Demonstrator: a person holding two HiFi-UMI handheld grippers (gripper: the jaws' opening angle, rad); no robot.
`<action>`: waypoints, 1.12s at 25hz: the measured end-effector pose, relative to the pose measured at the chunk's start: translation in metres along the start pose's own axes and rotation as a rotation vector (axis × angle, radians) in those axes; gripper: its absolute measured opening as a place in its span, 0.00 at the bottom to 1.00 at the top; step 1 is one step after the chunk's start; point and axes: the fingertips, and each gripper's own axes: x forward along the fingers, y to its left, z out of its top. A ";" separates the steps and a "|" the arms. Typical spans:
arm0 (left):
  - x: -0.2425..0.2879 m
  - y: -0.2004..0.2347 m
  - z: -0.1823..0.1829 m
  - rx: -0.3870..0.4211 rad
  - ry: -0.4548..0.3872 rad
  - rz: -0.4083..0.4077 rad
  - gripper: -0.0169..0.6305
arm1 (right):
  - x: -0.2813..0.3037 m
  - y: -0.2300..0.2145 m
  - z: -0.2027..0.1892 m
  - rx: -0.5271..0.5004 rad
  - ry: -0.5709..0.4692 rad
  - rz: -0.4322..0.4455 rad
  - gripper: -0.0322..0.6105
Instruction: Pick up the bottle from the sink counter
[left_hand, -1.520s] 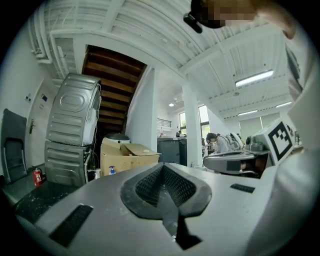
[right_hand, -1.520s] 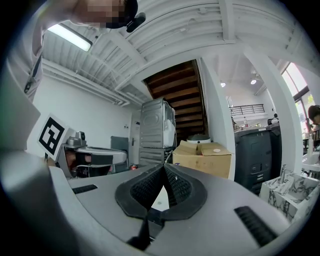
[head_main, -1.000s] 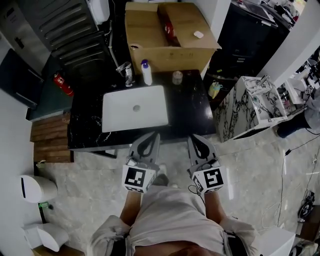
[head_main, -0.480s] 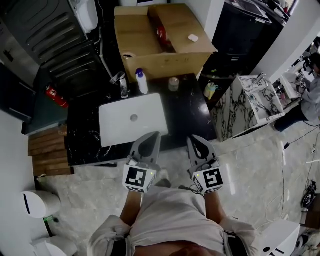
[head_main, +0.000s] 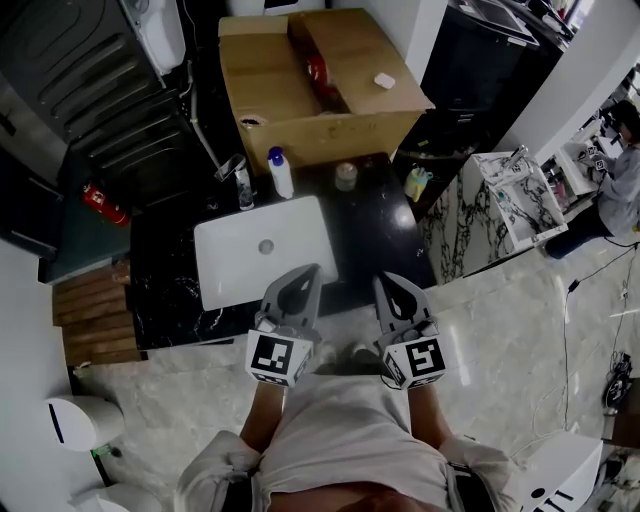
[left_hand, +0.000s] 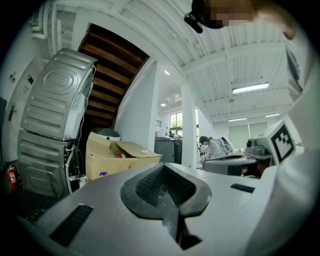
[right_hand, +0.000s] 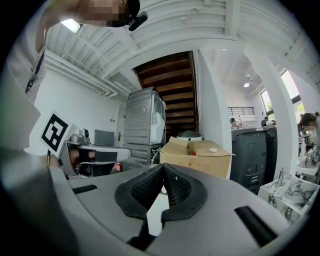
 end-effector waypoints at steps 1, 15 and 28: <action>0.002 0.002 0.000 0.000 0.001 -0.001 0.03 | 0.003 -0.002 0.000 0.003 0.002 -0.003 0.05; 0.044 0.026 -0.006 0.018 0.018 0.042 0.03 | 0.053 -0.029 -0.006 0.016 0.009 0.052 0.05; 0.111 0.051 -0.011 -0.006 0.029 0.093 0.03 | 0.113 -0.078 -0.016 0.029 0.029 0.121 0.05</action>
